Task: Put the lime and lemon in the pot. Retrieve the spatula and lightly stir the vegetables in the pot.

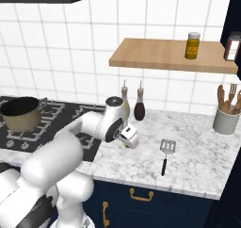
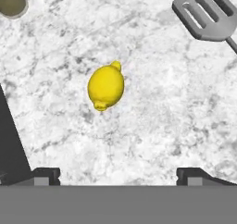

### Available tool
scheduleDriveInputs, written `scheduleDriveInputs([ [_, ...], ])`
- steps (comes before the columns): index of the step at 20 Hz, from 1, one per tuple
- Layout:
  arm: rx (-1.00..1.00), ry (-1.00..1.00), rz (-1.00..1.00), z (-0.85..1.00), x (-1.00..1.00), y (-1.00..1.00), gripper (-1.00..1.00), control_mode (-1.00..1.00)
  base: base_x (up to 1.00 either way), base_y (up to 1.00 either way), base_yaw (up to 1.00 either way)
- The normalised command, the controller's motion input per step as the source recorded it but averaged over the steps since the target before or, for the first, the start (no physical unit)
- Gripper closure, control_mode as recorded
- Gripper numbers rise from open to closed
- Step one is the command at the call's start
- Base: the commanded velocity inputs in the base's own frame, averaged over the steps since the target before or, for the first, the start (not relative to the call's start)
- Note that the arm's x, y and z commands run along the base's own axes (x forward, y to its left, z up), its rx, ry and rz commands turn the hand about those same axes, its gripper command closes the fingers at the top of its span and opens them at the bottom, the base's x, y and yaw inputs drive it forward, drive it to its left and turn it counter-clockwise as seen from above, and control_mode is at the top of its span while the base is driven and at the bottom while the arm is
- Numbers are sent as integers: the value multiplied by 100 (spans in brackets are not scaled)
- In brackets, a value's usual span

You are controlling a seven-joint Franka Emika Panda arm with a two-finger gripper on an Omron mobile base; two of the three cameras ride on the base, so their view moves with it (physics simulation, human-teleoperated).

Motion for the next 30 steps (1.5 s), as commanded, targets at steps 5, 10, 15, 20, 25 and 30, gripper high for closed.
scheduleDriveInputs([
  [5, 5, 8, 0, -27, 72, -25, -100, -100, 0, 0, 0],
  [10, 2, 7, 0, -27, 60, -3, -100, -100, 0, 0, 0],
  [15, 0, 7, 0, -38, 31, -4, -100, -100, 0, 0, 0],
  [20, 0, 4, 0, -30, 3, -7, -100, -100, 0, 0, 0],
  [25, 0, 2, 0, -23, 0, -2, -100, -100, 0, 0, 0],
  [30, 0, 1, 0, -14, 0, 0, 100, -100, 0, 0, 0],
])
